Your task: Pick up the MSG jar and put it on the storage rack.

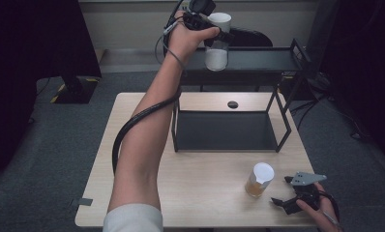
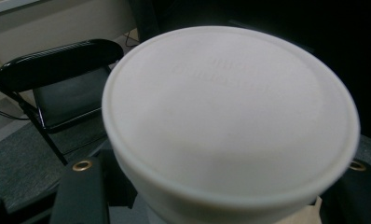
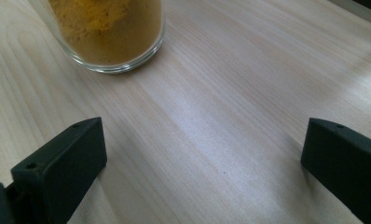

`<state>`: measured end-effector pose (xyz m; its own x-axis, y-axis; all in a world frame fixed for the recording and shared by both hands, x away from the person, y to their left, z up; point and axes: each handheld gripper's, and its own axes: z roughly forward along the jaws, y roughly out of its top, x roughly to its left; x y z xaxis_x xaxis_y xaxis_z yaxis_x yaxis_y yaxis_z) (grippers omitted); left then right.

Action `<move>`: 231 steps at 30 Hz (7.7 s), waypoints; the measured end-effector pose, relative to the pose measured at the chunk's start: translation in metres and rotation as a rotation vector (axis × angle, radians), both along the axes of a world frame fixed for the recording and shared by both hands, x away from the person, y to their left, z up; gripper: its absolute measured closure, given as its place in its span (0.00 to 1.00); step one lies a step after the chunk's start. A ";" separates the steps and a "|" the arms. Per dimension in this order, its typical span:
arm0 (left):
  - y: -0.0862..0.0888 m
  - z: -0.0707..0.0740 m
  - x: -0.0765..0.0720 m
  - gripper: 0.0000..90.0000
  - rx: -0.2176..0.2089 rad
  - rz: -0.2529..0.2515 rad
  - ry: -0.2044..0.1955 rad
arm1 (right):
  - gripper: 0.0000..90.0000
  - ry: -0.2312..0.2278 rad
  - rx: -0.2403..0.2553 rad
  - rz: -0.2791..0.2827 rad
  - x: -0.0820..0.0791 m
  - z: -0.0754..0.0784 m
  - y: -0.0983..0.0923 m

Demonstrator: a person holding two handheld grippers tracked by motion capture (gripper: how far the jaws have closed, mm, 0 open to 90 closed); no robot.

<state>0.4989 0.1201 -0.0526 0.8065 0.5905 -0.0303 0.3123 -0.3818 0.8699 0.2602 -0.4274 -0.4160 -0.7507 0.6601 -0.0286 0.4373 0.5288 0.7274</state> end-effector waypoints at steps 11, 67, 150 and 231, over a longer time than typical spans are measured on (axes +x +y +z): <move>-0.002 -0.007 0.015 0.39 0.001 0.028 -0.006 | 0.00 0.000 0.000 0.000 0.000 0.000 0.000; 0.003 -0.022 -0.023 0.01 -0.042 0.092 0.002 | 0.00 0.001 0.000 -0.002 0.000 0.000 0.000; 0.038 -0.178 -0.069 0.02 -0.111 -0.051 0.012 | 0.00 -0.001 -0.001 -0.010 -0.003 0.000 0.002; 0.066 -0.330 -0.124 0.03 -0.006 -0.070 0.100 | 0.00 -0.004 -0.001 -0.016 -0.004 -0.001 0.003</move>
